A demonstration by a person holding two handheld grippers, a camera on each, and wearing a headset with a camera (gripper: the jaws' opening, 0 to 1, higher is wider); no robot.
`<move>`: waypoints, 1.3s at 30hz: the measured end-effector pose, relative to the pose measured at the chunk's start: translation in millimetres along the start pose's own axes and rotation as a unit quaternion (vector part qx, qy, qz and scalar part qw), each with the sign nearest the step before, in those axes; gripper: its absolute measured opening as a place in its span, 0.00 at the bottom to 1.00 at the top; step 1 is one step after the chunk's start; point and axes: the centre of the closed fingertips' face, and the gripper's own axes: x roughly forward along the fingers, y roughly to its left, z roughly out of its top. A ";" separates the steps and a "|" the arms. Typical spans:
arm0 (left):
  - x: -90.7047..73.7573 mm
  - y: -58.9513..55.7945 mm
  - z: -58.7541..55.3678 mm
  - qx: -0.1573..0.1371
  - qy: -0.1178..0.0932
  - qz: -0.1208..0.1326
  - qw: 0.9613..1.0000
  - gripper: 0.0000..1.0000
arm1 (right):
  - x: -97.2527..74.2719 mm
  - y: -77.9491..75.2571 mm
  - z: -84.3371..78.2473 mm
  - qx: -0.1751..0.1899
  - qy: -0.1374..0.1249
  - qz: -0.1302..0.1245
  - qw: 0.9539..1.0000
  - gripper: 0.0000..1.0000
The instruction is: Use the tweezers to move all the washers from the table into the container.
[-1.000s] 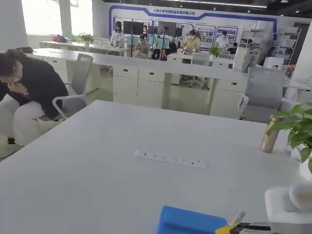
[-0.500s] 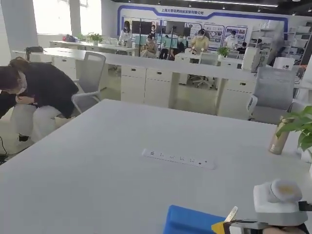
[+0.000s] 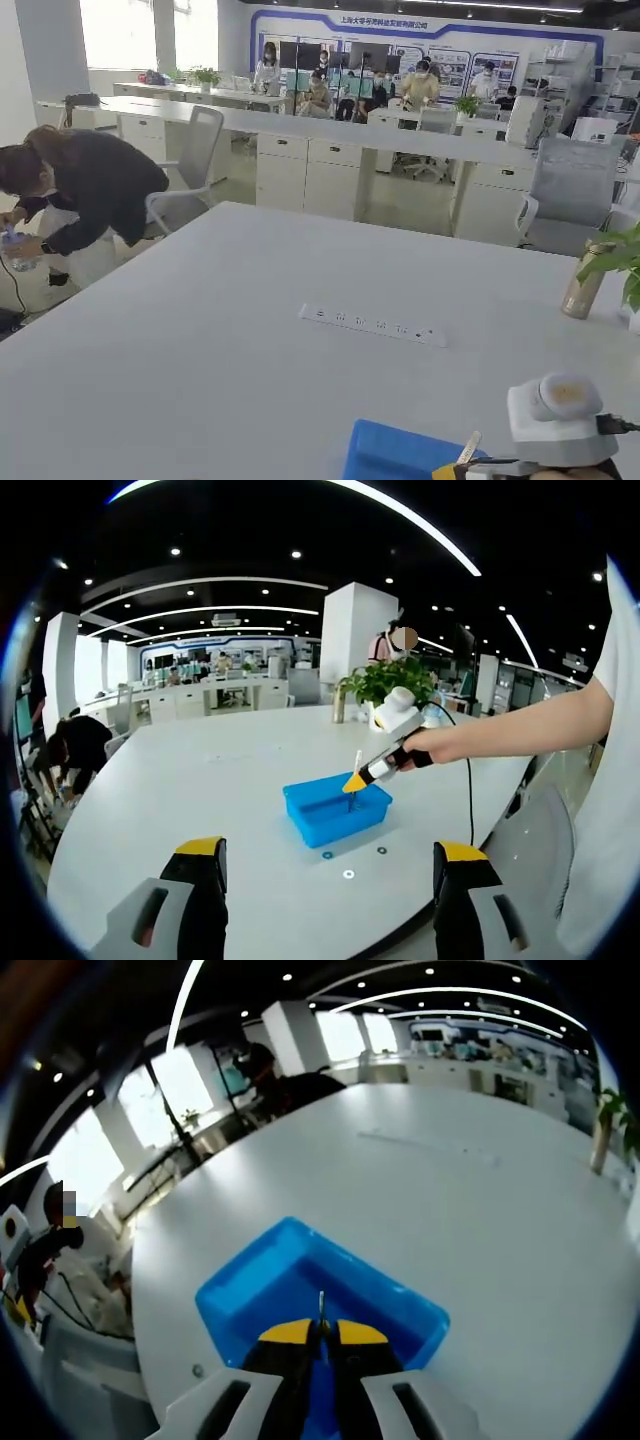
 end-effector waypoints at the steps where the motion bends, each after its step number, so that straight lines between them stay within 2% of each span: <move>1: 0.3 0.1 0.0 0.000 0.000 0.000 1.000 0.86 | 0.0 1.3 0.6 -0.007 0.000 0.004 1.000 0.04; 3: 0.6 -0.3 0.2 0.000 0.000 -0.001 1.000 0.86 | -1.4 4.0 2.6 -0.019 -0.005 0.008 1.000 0.04; 8: 1.8 -1.4 -0.5 0.000 0.001 -0.002 1.000 0.86 | -5.0 8.3 7.0 -0.021 -0.017 0.015 1.000 0.04; 16: 2.7 -2.9 0.2 0.002 0.001 -0.006 1.000 0.86 | -6.3 2.2 4.8 -0.016 -0.013 0.009 1.000 0.04; 28: 2.6 -4.0 -1.7 0.003 0.004 -0.008 1.000 0.85 | -10.1 4.6 6.1 -0.011 -0.022 0.012 1.000 0.04; 39: 4.5 -7.5 -3.5 0.005 0.008 -0.014 1.000 0.85 | -28.1 23.7 16.9 -0.010 -0.058 0.024 0.998 0.03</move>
